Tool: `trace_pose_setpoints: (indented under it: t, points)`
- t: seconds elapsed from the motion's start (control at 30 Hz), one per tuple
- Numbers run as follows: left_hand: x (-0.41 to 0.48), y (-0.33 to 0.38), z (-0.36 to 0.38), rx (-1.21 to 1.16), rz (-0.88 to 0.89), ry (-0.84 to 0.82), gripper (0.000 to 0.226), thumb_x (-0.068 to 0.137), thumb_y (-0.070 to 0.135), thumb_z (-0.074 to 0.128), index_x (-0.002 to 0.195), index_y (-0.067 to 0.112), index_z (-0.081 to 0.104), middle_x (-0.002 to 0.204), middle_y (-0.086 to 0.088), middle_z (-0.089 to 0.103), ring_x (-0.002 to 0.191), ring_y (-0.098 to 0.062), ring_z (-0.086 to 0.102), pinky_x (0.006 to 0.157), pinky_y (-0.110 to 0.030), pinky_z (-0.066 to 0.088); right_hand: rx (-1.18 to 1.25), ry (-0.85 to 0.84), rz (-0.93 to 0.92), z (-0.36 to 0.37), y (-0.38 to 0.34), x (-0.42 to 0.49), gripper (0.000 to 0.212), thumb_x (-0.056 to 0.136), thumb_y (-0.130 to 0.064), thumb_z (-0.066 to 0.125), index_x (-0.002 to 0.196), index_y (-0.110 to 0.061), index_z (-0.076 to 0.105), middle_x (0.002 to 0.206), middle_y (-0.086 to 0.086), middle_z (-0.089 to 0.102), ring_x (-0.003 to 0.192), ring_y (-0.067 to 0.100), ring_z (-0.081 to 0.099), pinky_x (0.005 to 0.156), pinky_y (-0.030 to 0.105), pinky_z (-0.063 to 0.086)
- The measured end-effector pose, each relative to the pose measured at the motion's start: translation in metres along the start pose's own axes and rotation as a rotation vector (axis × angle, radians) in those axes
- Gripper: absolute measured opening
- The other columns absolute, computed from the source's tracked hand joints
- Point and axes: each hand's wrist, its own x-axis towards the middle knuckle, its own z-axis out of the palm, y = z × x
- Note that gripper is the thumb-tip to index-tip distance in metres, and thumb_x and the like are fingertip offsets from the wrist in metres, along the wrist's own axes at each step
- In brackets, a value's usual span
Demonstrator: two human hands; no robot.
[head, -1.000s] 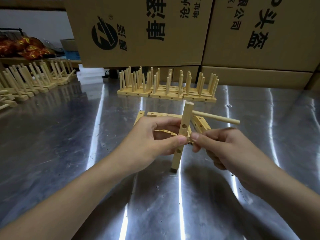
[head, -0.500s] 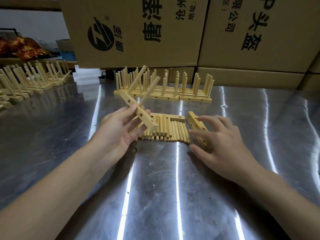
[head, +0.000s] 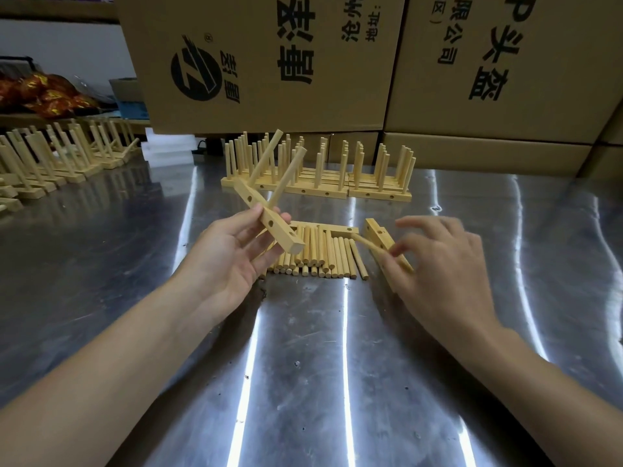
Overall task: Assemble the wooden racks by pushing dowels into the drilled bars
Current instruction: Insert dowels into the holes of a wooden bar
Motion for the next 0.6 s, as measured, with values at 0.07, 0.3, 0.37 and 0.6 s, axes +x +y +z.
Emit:
trace_pose_setpoints:
  t: [0.07, 0.3, 0.37, 0.6]
  points:
    - [-0.001, -0.001, 0.0, -0.022, -0.022, -0.014, 0.028, 0.104, 0.018, 0.063, 0.126, 0.003, 0.069, 0.114, -0.014, 0.079, 0.107, -0.023, 0.078, 0.075, -0.032, 0.065, 0.282, 0.073, 0.077, -0.008, 0.002, 0.0, 0.013, 0.096, -0.039, 0.069, 0.099, -0.028, 0.076, 0.106, -0.017, 0.073, 0.105, 0.006, 0.065, 0.088, 0.029, 0.048]
    - [-0.006, -0.003, 0.007, 0.046, -0.068, -0.199, 0.031, 0.107, 0.018, 0.055, 0.132, 0.003, 0.063, 0.13, -0.017, 0.074, 0.117, -0.031, 0.074, 0.096, -0.045, 0.062, 1.017, -0.014, 0.126, -0.018, 0.0, -0.002, 0.017, 0.092, -0.014, 0.078, 0.105, -0.025, 0.076, 0.098, -0.003, 0.08, 0.096, 0.016, 0.077, 0.084, 0.022, 0.059]
    - [-0.007, -0.002, 0.008, 0.053, -0.058, -0.232, 0.033, 0.106, 0.018, 0.055, 0.135, 0.004, 0.06, 0.131, -0.017, 0.074, 0.118, -0.033, 0.074, 0.094, -0.045, 0.063, 1.026, 0.011, 0.121, -0.019, 0.0, 0.0, 0.02, 0.091, -0.011, 0.079, 0.106, -0.023, 0.075, 0.099, -0.003, 0.079, 0.098, 0.017, 0.077, 0.086, 0.026, 0.06]
    - [-0.01, -0.002, 0.011, 0.072, -0.046, -0.252, 0.036, 0.099, 0.02, 0.06, 0.132, 0.006, 0.062, 0.128, -0.017, 0.075, 0.117, -0.034, 0.074, 0.09, -0.041, 0.064, 0.978, 0.023, 0.104, -0.021, 0.0, -0.001, 0.023, 0.091, -0.009, 0.08, 0.108, -0.022, 0.074, 0.101, -0.006, 0.079, 0.1, 0.017, 0.076, 0.084, 0.026, 0.06]
